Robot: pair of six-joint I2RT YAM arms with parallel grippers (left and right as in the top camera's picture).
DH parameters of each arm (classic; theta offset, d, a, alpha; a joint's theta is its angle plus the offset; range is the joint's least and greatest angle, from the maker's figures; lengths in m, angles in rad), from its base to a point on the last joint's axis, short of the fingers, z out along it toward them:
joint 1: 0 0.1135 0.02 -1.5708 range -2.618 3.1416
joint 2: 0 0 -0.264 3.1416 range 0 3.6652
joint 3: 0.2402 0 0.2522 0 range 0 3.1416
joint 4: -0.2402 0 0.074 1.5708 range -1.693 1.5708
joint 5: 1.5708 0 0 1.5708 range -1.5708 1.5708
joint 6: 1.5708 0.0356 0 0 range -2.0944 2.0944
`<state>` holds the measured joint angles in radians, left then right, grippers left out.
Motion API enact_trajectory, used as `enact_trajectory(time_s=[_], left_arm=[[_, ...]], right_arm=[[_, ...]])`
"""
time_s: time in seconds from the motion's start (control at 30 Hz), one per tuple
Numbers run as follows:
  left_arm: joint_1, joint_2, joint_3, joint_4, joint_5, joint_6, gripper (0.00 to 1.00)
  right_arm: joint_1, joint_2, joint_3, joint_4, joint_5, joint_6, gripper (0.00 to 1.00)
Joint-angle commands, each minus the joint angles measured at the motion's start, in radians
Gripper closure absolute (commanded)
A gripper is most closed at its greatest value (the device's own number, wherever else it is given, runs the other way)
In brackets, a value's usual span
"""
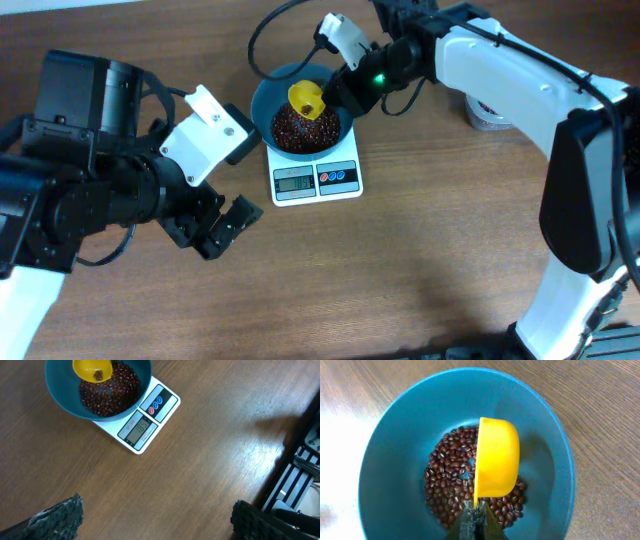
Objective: Scoop item into bowl and weigh 50g on scale
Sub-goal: 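Shake the tilted yellow scoop over the teal bowl to empty it, then lift the empty scoop up and carry it right away from the bowl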
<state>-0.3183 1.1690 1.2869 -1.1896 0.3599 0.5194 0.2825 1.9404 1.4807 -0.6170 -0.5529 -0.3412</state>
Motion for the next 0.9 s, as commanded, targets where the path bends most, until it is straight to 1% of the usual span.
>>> enact_trajectory(time_s=[0.0, 0.03, 0.17, 0.23, 0.33, 0.4, 0.53, 0.67, 0.73, 0.8, 0.87], left_arm=[[-0.002, -0.001, 0.007, -0.001, 0.01, -0.01, 0.02], [-0.002, -0.001, 0.007, -0.001, 0.01, -0.01, 0.02], [-0.002, -0.001, 0.007, -0.001, 0.01, -0.01, 0.02], [-0.002, -0.001, 0.007, -0.001, 0.01, -0.01, 0.02], [-0.002, -0.001, 0.007, -0.001, 0.01, -0.01, 0.02], [-0.002, -0.001, 0.007, -0.001, 0.01, -0.01, 0.02], [-0.002, -0.001, 0.007, -0.001, 0.01, -0.01, 0.02], [-0.002, -0.001, 0.007, -0.001, 0.01, -0.01, 0.01], [-0.002, -0.001, 0.007, -0.001, 0.01, -0.01, 0.02], [-0.002, -0.001, 0.007, -0.001, 0.01, -0.01, 0.02], [-0.002, -0.001, 0.007, -0.001, 0.01, -0.01, 0.02]], right_arm=[[-0.051, -0.011, 0.034, -0.001, -0.153, 0.075, 0.96], [-0.076, -0.011, 0.041, -0.007, -0.203, 0.097, 0.96], [-0.134, -0.021, 0.042, -0.016, -0.405, 0.097, 0.96], [-0.154, -0.035, 0.042, -0.016, -0.445, 0.099, 0.96], [-0.179, -0.074, 0.042, -0.014, -0.507, 0.163, 0.96], [-0.194, -0.098, 0.044, -0.014, -0.511, 0.164, 0.96], [-0.291, -0.169, 0.044, -0.007, -0.513, 0.164, 0.96], [-0.451, -0.211, 0.044, -0.023, -0.513, 0.167, 0.96], [-0.538, -0.212, 0.044, -0.077, -0.513, 0.167, 0.96], [-0.643, -0.212, 0.044, -0.172, -0.509, 0.167, 0.96], [-0.7, -0.212, 0.044, -0.222, -0.489, 0.166, 0.96]])
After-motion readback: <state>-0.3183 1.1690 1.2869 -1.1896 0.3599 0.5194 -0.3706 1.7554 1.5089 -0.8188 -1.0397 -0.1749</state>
